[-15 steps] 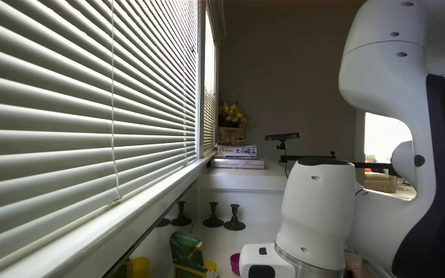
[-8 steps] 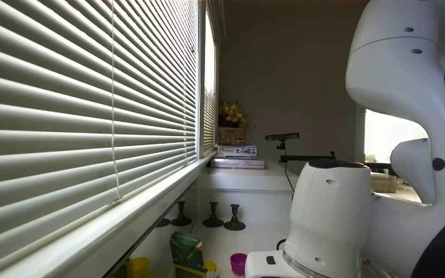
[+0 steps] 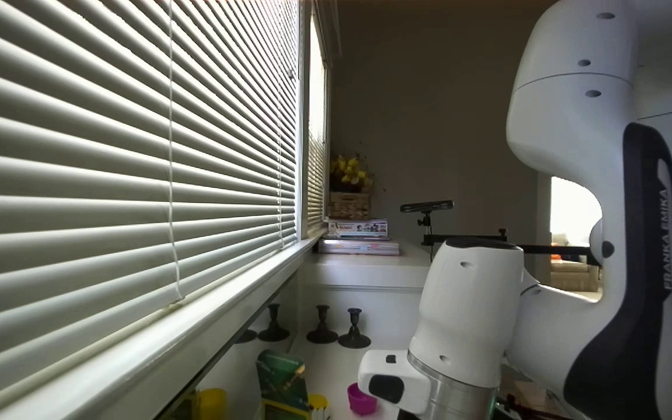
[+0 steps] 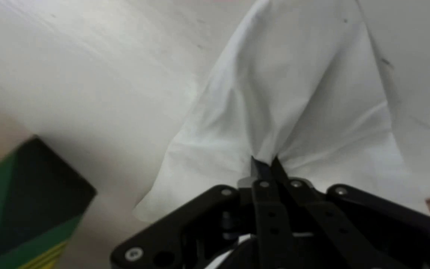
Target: Use the white napkin to wipe the counter.
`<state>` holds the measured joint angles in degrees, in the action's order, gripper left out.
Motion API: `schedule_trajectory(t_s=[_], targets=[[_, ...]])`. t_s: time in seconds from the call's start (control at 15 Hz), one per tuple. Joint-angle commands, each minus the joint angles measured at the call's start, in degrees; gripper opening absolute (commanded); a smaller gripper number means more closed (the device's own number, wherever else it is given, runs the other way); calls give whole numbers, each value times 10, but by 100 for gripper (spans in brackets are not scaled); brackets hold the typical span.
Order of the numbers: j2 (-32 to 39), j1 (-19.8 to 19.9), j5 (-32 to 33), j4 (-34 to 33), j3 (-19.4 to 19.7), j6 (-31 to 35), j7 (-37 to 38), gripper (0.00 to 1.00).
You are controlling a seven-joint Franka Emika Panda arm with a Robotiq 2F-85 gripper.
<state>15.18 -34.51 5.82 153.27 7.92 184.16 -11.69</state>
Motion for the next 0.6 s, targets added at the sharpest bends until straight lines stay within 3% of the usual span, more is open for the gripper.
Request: schedule_trajectory(t_s=[0.0,0.33,0.53], targets=[[-16,-2,10,34,61,-9,-18,0],[-48,-18,12,69,137,-41,-37,0],[-57,25,1,41,93,-120,-40,0]])
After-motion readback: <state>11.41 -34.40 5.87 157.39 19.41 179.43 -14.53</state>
